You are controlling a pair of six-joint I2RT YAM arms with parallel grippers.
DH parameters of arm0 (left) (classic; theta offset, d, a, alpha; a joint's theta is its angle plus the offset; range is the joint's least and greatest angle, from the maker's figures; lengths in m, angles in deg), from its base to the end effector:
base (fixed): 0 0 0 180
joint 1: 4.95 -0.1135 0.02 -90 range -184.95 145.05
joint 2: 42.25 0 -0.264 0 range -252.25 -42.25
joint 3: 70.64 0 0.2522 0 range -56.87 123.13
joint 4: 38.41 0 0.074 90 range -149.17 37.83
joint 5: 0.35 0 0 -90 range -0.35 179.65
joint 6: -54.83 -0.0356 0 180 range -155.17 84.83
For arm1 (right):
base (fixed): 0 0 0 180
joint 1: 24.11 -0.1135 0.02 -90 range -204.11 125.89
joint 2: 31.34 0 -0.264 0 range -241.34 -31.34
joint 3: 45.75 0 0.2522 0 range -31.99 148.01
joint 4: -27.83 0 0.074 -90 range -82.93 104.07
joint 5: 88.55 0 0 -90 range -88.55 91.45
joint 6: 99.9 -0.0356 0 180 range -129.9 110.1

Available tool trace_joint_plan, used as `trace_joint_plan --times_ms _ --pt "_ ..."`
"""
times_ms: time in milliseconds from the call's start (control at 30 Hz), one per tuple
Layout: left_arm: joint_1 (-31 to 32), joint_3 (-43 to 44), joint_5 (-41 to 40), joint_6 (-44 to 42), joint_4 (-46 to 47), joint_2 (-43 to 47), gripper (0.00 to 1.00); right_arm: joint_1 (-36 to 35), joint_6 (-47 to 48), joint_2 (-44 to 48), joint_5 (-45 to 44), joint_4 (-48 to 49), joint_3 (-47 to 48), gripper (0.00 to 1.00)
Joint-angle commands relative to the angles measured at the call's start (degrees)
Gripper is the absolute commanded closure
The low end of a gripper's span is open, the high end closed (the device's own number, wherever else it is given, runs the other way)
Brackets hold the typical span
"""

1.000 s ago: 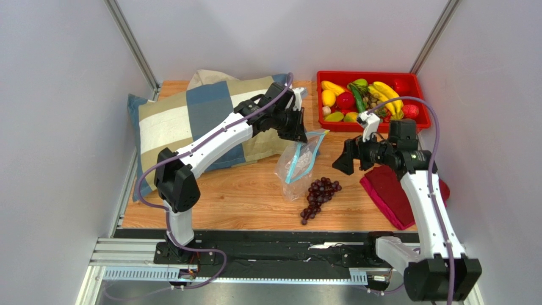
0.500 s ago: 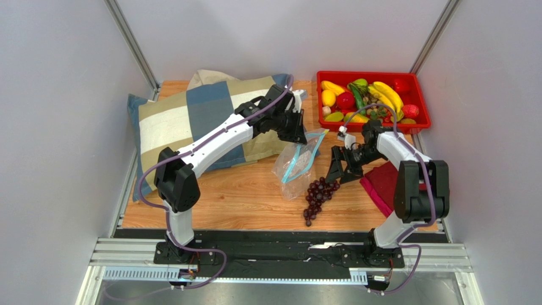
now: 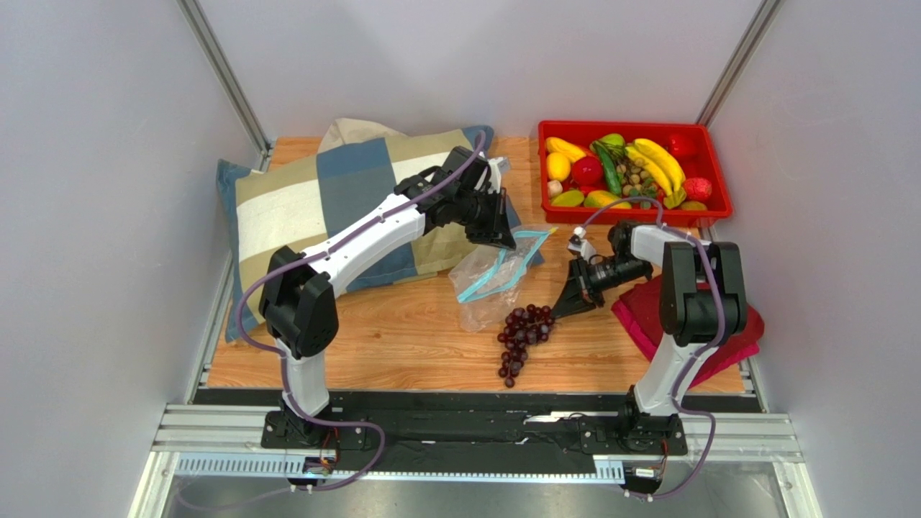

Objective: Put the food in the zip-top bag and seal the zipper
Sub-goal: Place the fake fruit in the zipper food storage bag.

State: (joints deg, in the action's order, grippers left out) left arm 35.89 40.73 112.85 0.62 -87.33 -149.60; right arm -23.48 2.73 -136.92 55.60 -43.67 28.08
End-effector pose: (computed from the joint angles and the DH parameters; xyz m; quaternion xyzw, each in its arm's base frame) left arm 0.3130 -0.2891 0.3078 0.1169 0.9004 -0.3786 0.1796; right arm 0.2839 0.0257 0.1428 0.0402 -0.8851 -0.4610 0.0498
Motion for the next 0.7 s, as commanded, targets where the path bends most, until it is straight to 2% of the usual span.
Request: trace_joint_plan --times_ms 0,167,333,400,433,600,633,667 --pt "-0.8 -0.2 4.2 3.5 2.2 5.4 1.00 3.6 2.8 8.3 7.4 -2.7 1.5 1.00" --pt "-2.7 -3.5 8.9 10.0 4.4 9.3 1.00 5.4 6.6 17.3 10.4 -8.2 5.4 1.00" --pt "-4.8 -10.6 10.5 23.1 11.8 12.2 1.00 5.5 7.2 29.0 15.0 -9.8 10.8 1.00" --pt "-5.3 -15.8 13.9 28.2 17.8 13.0 1.00 5.5 6.0 32.3 15.3 -8.4 13.6 1.00" --pt "-5.7 -17.3 15.0 29.7 24.0 12.9 1.00 5.5 4.4 33.8 15.4 -7.7 14.5 1.00" --pt "-6.3 -19.6 17.6 33.5 29.3 10.4 1.00 5.4 -4.3 41.7 16.0 1.2 18.2 1.00" --pt "-6.3 -19.9 17.8 33.6 30.0 9.6 1.00 5.5 -10.0 42.6 16.2 3.7 18.3 1.00" --pt "-6.3 -20.1 17.8 33.6 30.7 9.3 1.00 5.4 -12.9 43.3 16.4 10.6 18.2 1.00"
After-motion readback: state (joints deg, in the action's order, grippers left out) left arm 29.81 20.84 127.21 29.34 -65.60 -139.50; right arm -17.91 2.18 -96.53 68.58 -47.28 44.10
